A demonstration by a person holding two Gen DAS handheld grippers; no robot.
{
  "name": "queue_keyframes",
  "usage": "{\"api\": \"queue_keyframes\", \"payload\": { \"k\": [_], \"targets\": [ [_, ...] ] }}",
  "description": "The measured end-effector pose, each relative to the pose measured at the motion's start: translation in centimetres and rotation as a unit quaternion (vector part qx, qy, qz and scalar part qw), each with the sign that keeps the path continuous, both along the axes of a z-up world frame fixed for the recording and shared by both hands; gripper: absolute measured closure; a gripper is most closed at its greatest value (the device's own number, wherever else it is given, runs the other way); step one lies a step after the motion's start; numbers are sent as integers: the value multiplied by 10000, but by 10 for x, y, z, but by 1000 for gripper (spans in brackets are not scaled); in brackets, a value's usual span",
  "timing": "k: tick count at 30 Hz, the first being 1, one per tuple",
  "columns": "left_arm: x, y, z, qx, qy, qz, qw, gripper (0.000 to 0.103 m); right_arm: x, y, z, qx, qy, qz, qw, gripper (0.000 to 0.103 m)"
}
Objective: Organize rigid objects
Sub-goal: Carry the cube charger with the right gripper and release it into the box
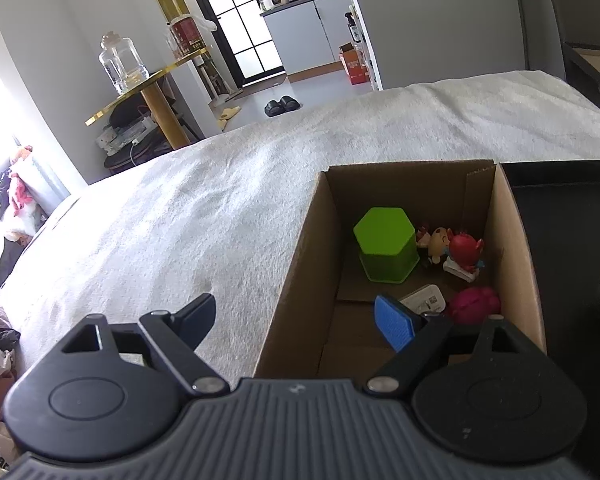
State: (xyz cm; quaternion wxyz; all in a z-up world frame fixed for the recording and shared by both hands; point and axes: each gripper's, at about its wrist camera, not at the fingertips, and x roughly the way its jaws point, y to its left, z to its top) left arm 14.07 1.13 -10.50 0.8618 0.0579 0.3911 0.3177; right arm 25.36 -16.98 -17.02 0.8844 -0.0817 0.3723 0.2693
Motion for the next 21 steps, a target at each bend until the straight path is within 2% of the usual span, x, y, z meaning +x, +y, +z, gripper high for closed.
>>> {"api": "queue_keyframes", "payload": {
  "k": [13, 18, 21],
  "targets": [
    [-9, 11, -2, -203, -189, -66, 9996, 18, -4, 16, 33, 311, -389, 244, 9985, 61],
    [-14, 17, -6, -341, -248, -79, 9991, 26, -10, 27, 44, 447, -545, 346, 9969, 61],
    [-17, 23, -9, -473, -247, -125, 9985, 36, -12, 35, 50, 494, -658, 429, 9957, 61]
  ]
}}
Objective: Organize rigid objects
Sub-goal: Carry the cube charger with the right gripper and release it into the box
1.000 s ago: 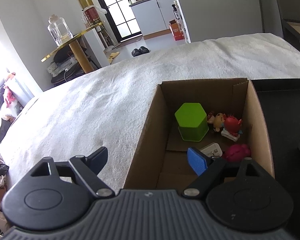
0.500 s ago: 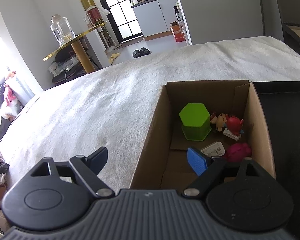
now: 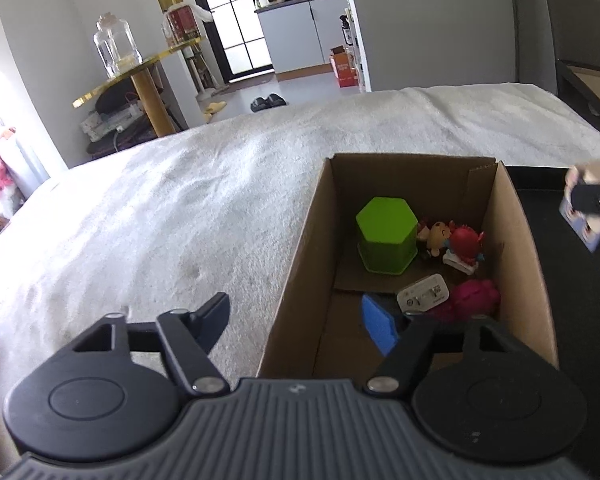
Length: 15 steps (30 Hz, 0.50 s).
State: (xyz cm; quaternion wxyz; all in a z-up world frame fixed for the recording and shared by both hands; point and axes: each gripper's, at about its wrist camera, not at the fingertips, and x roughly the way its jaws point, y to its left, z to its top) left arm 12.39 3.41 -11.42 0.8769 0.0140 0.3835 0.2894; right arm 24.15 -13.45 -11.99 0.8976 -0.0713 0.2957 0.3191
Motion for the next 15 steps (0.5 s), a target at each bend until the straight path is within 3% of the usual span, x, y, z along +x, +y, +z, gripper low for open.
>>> {"api": "queue_keyframes", "payload": {
  "k": [9, 11, 15],
  "targets": [
    [-7, 17, -5, -235, -16, 70, 9997, 66, -12, 30, 13, 74, -230, 280, 9993, 60],
    [-8, 19, -7, -328, -16, 68, 9994, 77, -17, 35, 14, 80, -271, 366, 9989, 60],
    [-9, 20, -8, -360, -27, 42, 9993, 83, -26, 46, 15, 51, -389, 578, 9976, 60]
  ]
}}
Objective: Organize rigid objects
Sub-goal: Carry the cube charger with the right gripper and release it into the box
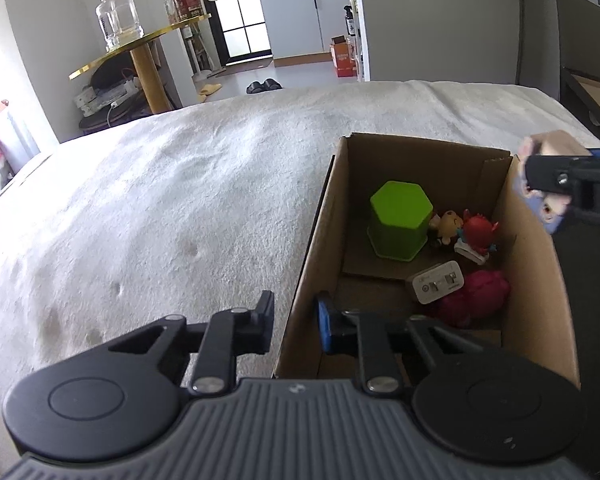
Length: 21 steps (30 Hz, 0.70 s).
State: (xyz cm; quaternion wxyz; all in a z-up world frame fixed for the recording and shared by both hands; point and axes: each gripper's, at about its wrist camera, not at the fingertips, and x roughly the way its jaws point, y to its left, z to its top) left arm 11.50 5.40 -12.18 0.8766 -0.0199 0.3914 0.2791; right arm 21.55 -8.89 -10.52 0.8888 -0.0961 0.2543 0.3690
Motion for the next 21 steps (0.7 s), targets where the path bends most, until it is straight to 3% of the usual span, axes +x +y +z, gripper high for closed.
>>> {"api": "queue_keyframes", "payload": {
  "k": [6, 21],
  "targets": [
    [0, -1, -1, 7, 23, -73, 10000, 87, -9, 13, -2, -1, -11, 261, 9997, 60],
    [1, 1, -1, -15, 61, -29, 10000, 87, -20, 38, -11, -119, 158, 1283, 9915, 60]
  ]
}}
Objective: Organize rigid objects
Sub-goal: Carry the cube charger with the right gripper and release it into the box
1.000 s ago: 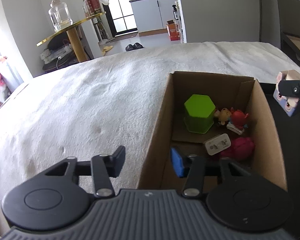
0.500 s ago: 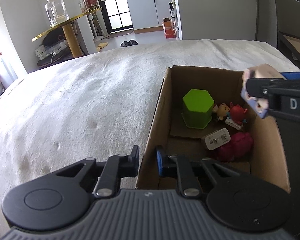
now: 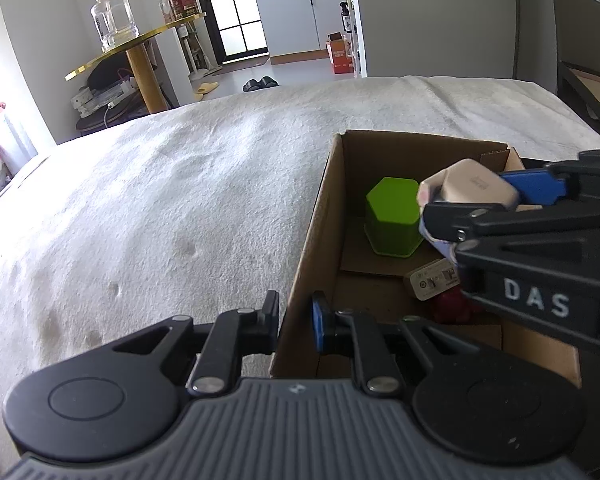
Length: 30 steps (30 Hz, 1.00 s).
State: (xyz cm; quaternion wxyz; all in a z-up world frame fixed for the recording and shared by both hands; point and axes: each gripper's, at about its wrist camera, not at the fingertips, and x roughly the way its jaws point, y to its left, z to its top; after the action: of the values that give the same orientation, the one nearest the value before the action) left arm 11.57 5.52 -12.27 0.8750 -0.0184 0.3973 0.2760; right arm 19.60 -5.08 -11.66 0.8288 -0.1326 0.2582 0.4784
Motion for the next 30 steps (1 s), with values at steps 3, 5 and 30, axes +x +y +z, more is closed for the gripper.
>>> {"api": "queue_keyframes", "payload": {
  "k": [3, 5, 30],
  "targets": [
    [-1, 1, 0, -18, -11, 0, 10000, 87, 1, 4, -2, -13, -7, 73, 10000, 60],
    [-1, 2, 0, -26, -20, 2, 10000, 87, 2, 8, -3, -12, 14, 120, 9999, 60],
    [-6, 6, 37, -337, 94, -254, 9991, 47, 12, -81, 27, -96, 58, -1144, 9934, 15]
  ]
}}
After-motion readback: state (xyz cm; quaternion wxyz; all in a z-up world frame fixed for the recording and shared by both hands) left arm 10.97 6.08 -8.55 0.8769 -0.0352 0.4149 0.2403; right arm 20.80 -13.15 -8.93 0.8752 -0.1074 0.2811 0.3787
